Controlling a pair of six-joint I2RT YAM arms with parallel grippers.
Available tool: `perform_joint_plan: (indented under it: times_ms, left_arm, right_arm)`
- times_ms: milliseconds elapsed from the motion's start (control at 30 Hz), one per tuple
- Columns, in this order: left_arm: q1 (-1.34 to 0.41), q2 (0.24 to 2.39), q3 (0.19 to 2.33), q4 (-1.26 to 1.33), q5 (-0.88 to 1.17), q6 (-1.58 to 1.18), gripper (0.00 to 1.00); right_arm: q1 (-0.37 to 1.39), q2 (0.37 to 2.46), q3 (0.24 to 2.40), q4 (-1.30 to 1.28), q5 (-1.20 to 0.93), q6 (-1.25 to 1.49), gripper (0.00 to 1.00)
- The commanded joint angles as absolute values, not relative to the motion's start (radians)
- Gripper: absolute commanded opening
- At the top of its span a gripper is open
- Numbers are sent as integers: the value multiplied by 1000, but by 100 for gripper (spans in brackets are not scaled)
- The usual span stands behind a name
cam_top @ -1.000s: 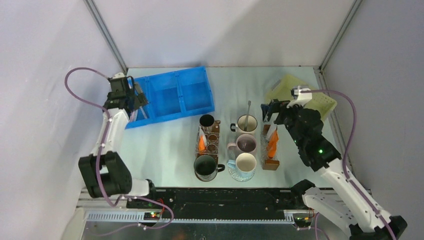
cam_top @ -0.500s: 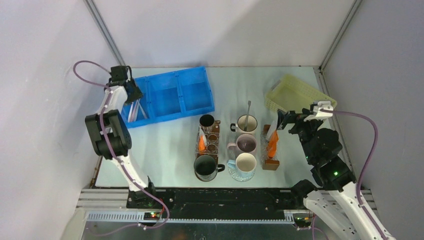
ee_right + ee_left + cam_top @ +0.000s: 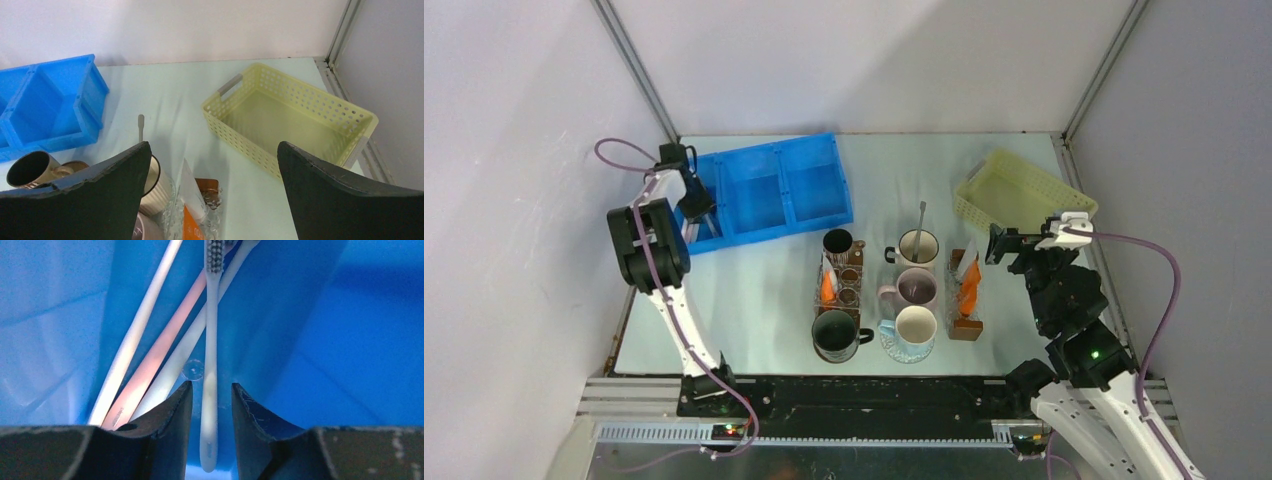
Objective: Prepare toiletry sets of a toothbrush and toothpaste on the tray
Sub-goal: Pick up the toothbrush from the storage box.
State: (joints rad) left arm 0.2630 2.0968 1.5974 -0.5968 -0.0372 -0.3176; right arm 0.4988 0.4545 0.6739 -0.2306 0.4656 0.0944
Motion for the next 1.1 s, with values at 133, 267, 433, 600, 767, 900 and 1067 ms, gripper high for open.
perform_joint_plan:
  times_ms: [133, 267, 433, 600, 767, 900, 1067]
  left_arm:
    - [273, 2158, 1684, -666, 33, -353, 39]
    - [275, 2170, 1666, -664, 62, -361, 27]
    - [275, 2122, 1631, -634, 62, -360, 11]
    - [274, 2029, 1614, -617, 37, -349, 0]
    - [274, 1905, 1563, -569, 12, -342, 0]
    - [271, 1793, 1512, -524, 8, -334, 0]
    - [259, 1638, 1446, -462, 12, -325, 0]
  right_arm:
    - [495, 414, 653, -202, 513, 72, 99]
    - [495, 397, 647, -199, 521, 70, 99]
    - [495, 385, 644, -199, 521, 71, 99]
    - [495, 365, 644, -201, 516, 74, 100]
    - [497, 348, 644, -201, 505, 76, 100]
    - [498, 334, 644, -200, 495, 81, 99]
    - [500, 312, 644, -202, 484, 82, 99]
